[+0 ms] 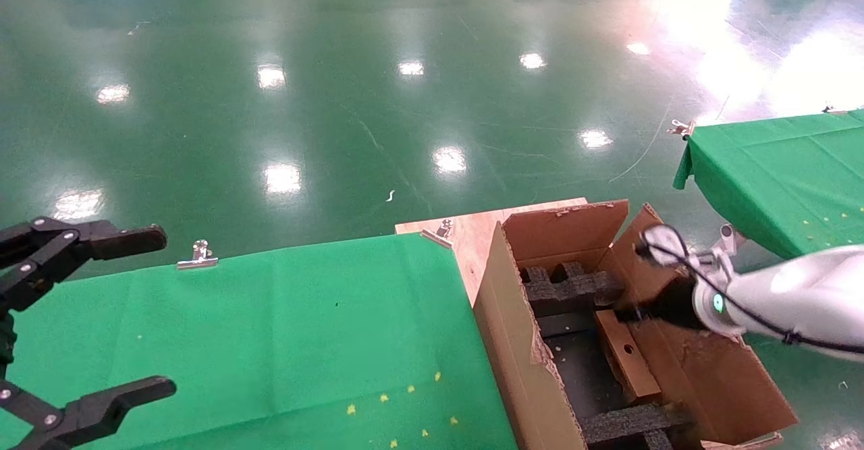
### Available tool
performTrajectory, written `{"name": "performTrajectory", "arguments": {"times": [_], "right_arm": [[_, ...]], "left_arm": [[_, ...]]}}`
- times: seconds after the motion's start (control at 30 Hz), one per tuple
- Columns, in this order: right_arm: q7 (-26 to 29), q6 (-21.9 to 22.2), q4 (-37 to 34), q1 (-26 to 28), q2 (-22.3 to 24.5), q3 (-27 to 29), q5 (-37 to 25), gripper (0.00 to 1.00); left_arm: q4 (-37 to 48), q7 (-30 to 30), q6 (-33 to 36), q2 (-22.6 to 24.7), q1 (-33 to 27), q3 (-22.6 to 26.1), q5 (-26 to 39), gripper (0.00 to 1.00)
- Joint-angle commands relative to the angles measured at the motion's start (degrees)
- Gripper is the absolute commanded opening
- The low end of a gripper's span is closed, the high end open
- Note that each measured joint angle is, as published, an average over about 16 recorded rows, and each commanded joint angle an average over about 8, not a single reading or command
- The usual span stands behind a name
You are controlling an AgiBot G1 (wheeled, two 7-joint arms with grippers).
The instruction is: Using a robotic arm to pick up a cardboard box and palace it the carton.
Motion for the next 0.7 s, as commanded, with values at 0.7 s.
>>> {"name": "performTrajectory", "arguments": {"times": [0.7], "right_arm": [[-11.0,0.8,9.8,15.7,3.8,8.0,10.9,1.0]], "left_arm": [[0.0,0.0,0.0,0.0,0.0,0.0,0.0,1.0]]}}
